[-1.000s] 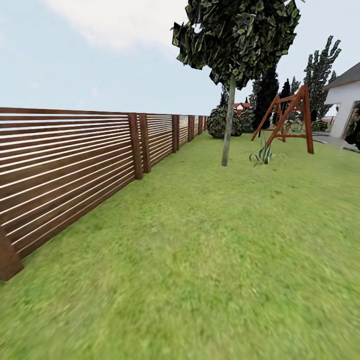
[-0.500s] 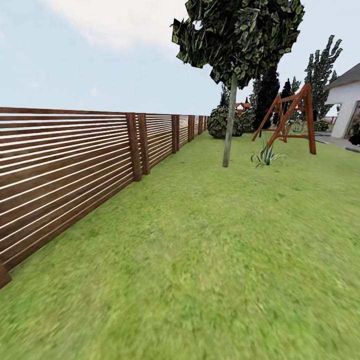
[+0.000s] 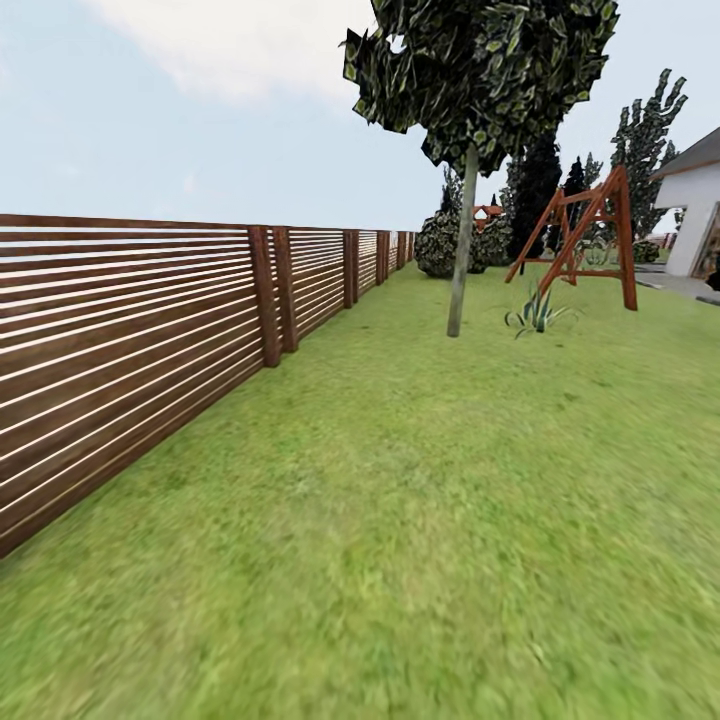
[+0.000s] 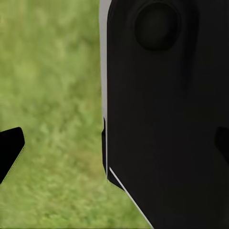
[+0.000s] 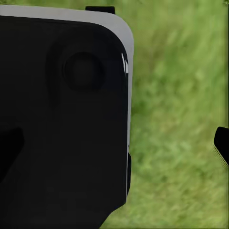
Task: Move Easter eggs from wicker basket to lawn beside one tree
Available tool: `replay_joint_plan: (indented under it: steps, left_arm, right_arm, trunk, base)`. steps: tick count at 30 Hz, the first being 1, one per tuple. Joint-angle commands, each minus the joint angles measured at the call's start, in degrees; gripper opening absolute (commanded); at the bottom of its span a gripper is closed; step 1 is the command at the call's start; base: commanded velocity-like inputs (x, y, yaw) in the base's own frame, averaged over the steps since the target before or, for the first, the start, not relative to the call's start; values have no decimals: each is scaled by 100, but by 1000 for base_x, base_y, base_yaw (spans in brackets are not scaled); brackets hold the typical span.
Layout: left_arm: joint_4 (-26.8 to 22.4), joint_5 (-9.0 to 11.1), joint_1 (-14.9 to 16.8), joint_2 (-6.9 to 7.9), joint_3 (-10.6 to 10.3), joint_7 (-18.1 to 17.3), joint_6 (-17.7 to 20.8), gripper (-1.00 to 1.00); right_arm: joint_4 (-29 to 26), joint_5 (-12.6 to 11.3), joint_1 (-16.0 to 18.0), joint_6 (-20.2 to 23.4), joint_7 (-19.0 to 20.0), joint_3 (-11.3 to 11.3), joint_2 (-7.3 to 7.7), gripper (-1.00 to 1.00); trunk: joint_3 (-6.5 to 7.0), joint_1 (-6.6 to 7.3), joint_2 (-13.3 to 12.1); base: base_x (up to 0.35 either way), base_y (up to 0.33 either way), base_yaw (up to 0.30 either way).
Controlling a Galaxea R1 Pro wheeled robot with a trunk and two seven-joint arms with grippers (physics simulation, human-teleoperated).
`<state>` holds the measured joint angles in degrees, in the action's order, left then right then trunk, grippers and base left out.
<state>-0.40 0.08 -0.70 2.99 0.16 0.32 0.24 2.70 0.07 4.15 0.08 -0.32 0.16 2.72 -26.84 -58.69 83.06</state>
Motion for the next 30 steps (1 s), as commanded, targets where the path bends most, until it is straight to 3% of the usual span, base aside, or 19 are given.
replay_joint_plan:
  steps: [1, 30]
  left_arm:
    - [-4, 1, -1, 0, 1, 3, 3, 100]
    - [-4, 1, -1, 0, 1, 3, 3, 100]
  right_arm:
    - [11, 1, 7, 1, -3, 2, 0, 100]
    - [11, 1, 7, 3, -3, 2, 0, 100]
  trunk:
    - [-4, -3, 2]
    - [-4, -3, 2]
  base:
    - [330, 0, 0]
    - [330, 0, 0]
